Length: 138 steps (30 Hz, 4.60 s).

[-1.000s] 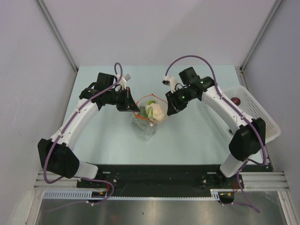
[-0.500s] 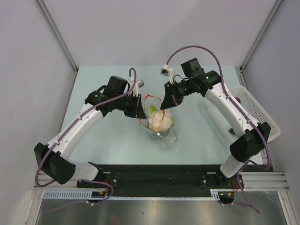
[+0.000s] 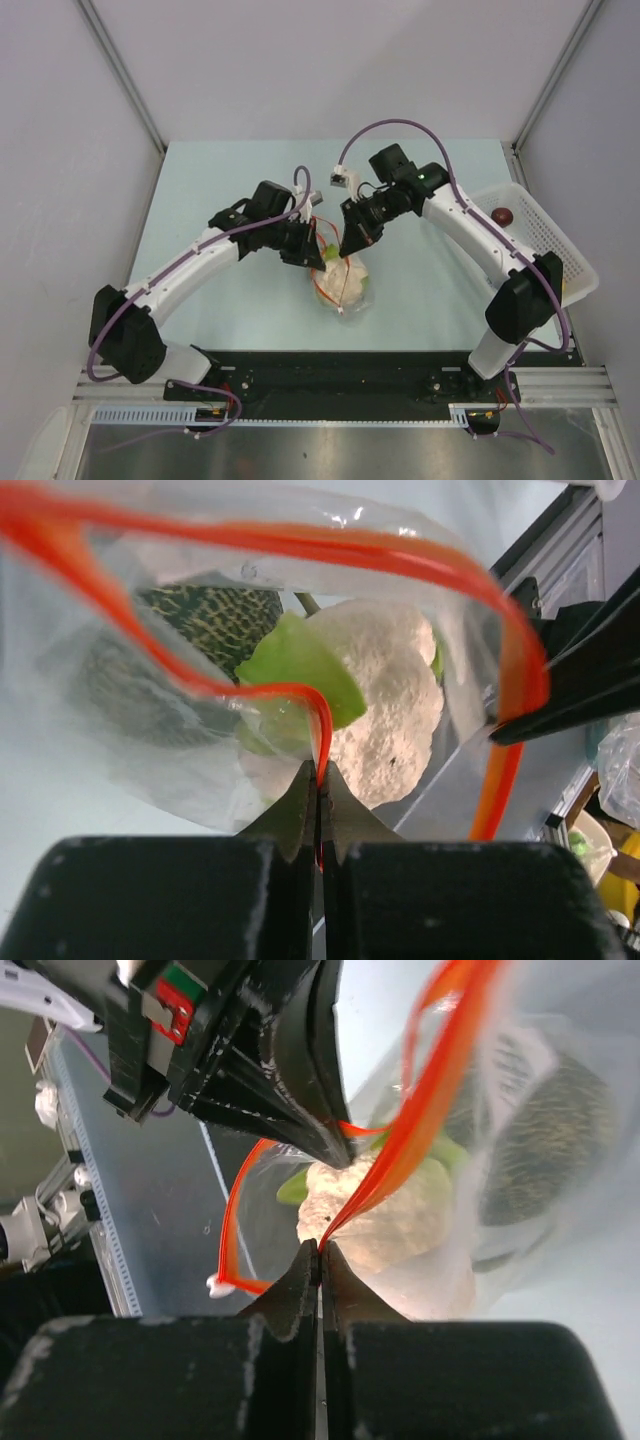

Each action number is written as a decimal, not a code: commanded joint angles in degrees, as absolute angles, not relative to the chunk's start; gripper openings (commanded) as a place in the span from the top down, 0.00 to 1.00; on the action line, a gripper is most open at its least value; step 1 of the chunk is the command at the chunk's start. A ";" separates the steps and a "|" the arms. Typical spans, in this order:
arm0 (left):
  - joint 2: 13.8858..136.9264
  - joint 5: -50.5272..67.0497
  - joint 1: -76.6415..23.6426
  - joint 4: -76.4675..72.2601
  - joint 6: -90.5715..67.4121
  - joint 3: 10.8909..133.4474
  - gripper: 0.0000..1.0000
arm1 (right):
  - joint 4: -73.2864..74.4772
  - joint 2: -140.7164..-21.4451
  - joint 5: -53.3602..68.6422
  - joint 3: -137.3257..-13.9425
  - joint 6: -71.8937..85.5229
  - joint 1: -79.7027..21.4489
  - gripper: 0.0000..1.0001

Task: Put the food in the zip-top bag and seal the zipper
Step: Adjust the zipper food storage bag at the center of the board, then pick up the fake fruit from the bin, then place the fake fruit in the zipper food storage bag.

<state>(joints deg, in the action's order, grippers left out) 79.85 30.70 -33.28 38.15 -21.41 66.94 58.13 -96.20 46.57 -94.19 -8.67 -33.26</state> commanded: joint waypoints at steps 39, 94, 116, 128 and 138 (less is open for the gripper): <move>70.85 30.24 -32.08 40.53 -7.73 68.30 1.00 | 64.51 -89.20 41.58 -90.79 -21.97 -26.19 1.00; 79.89 34.89 -26.19 39.99 -12.48 73.13 1.00 | 57.31 -103.62 2.29 -76.03 -58.01 21.27 0.00; 79.63 34.54 -26.10 39.20 -13.71 73.04 1.00 | 57.04 -95.83 3.68 -75.14 -61.54 19.16 0.66; 80.77 36.74 -25.14 40.25 -14.41 73.91 1.00 | 62.32 -85.08 31.97 -99.03 -37.64 2.21 0.78; 81.47 40.87 -22.33 40.25 -16.26 74.53 1.00 | 35.96 -80.07 47.02 -100.56 -12.22 -26.06 0.79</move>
<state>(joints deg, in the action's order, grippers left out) 81.62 37.58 -23.64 41.15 -14.98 71.72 47.92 -81.87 40.36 -102.76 -22.76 -17.65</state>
